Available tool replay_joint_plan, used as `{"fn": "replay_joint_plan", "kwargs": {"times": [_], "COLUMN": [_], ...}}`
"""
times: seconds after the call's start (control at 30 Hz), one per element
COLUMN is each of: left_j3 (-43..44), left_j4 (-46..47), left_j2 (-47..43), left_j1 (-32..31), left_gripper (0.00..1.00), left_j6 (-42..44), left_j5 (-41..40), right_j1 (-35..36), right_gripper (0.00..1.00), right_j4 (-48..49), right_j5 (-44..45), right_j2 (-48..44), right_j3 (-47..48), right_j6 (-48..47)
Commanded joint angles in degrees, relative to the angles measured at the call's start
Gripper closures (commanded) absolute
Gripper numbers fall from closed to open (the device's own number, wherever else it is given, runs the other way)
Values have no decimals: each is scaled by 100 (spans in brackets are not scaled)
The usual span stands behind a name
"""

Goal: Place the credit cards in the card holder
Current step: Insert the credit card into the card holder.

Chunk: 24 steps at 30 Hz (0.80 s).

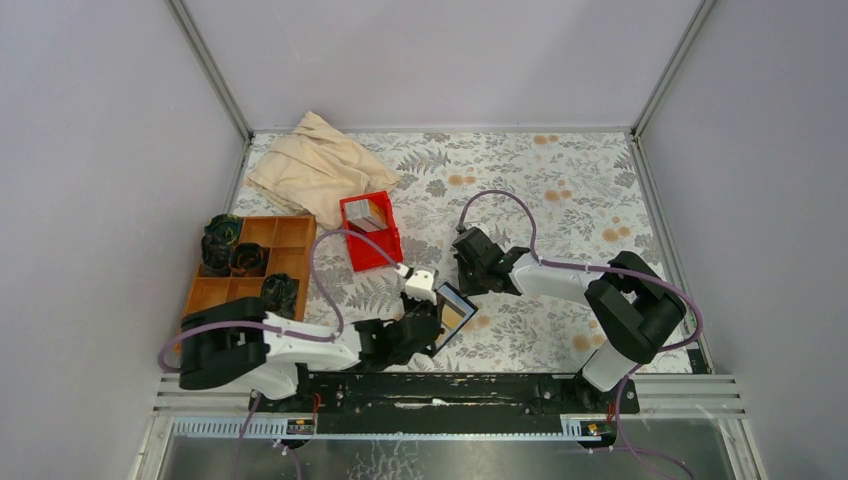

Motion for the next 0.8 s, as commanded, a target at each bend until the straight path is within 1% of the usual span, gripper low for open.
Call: {"fn": "replay_joint_plan", "kwargs": {"times": [0.0,0.13,0.23,0.47,0.63,0.77], "left_j3": [-360,-691,-739,-447,-101,154], "left_j4": [-442,-486,-460,-423,-669,-884], "left_j2": [-524,-704,-535,95,571,1103], "left_j1": [-3,-7,-19,-48,-68,-75], "left_gripper": [100,100,100,100,100,100], "left_j6": [-400,-596,-650,-700,-835,-1027], "left_j5": [47,441,691,1030,1185,1102], "right_j1": [79,114,140,244,291,299], "right_gripper": [100,100,100,100,100,100], "right_j4": [-211,-172,-67,11,9,106], "right_j5": [116,182,179,199,224,232], "right_j2": [0,44,-2,-115,-226,-315], "right_j3": [169,120,17,-84,-186,-302], "right_j6": [180,256,322,347,336,315]}}
